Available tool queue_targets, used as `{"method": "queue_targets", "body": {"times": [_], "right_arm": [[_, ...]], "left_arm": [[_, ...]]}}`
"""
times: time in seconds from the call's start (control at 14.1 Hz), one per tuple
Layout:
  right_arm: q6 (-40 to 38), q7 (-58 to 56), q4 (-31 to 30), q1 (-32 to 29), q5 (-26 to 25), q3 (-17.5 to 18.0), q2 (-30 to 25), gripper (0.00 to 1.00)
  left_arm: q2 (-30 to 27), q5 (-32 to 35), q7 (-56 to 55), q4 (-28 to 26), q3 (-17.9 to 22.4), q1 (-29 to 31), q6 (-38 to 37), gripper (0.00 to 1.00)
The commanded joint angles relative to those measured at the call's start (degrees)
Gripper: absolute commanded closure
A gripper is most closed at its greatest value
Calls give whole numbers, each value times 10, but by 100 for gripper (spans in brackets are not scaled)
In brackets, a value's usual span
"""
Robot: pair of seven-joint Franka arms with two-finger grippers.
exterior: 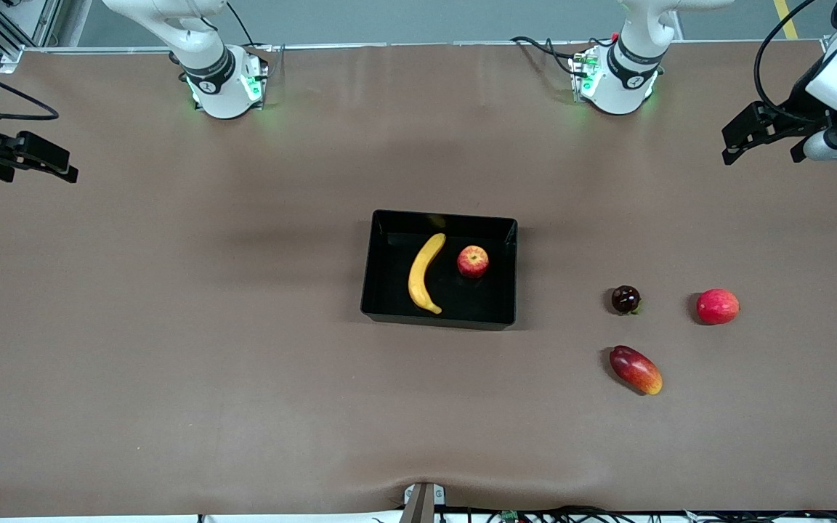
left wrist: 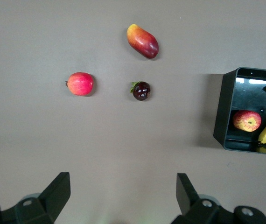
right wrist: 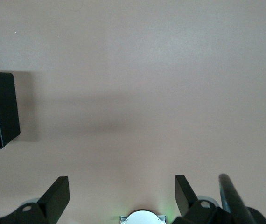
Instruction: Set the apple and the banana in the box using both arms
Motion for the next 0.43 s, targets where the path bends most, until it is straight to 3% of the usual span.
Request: {"method": "queue_targets", "body": {"times": [0.0, 0.36], "right_arm": [[-1, 2, -8, -6, -7, 4, -13, 0], [-1, 2, -8, -6, -7, 4, -12, 0]], "left_arm": [[13, -11, 10, 18, 0, 3, -2, 0], [14, -11, 9, 20, 0, 3, -2, 0]]}}
